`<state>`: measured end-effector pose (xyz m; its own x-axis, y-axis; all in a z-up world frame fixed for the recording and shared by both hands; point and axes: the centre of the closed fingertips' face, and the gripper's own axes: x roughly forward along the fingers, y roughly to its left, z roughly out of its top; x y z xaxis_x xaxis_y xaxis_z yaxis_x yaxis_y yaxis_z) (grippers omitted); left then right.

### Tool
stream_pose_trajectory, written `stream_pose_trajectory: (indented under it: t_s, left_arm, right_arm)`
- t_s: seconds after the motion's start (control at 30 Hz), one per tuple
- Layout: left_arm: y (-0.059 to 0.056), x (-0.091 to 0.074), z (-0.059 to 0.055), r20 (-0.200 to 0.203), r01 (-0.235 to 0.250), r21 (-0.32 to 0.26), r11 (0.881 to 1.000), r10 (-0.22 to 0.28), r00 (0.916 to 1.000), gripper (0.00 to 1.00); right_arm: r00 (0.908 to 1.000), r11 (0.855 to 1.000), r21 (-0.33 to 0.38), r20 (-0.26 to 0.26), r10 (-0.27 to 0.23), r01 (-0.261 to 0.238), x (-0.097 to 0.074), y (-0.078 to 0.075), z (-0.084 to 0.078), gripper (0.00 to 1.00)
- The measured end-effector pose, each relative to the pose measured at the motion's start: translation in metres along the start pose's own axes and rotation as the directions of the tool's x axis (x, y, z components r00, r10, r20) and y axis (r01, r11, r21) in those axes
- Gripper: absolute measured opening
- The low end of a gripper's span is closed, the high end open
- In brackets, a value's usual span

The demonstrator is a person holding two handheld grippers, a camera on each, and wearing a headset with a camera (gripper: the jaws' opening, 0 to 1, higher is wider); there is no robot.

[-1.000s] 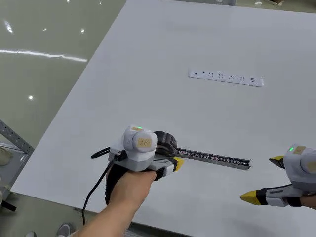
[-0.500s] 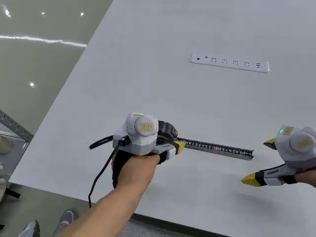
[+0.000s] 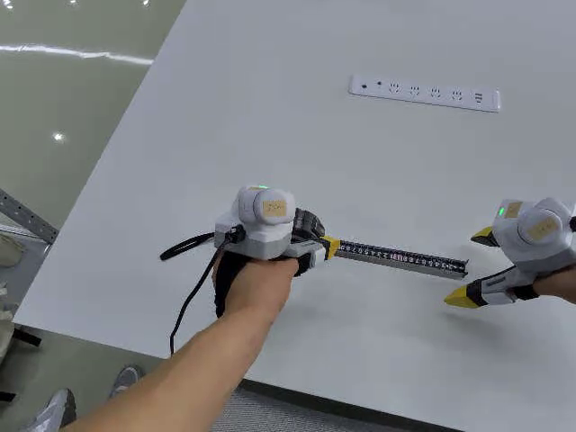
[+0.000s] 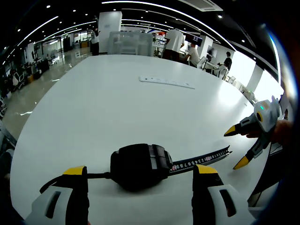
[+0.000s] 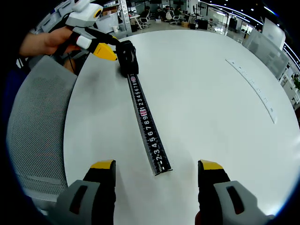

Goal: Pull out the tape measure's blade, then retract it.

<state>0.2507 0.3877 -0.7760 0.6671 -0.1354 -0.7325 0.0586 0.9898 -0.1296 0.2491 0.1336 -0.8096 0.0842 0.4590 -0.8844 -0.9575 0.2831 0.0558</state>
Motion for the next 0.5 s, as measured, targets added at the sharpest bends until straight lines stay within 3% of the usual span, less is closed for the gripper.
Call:
stream_pose_trajectory:
  t_s: [0.37,0.5]
  left_arm:
    - [0.003,0.013,-0.003,-0.017,-0.008,-0.023,1.000,0.007,0.9998,0.85]
    - [0.003,0.017,-0.004,-0.020,-0.008,-0.025,1.000,0.008,0.9998,0.84]
  right_arm:
    - [0.9979,0.994,-0.092,-0.041,0.050,-0.053,0.011,-0.007,-0.007,0.55]
    - [0.9978,0.991,-0.119,-0.034,0.057,-0.061,0.009,-0.012,-0.005,0.49]
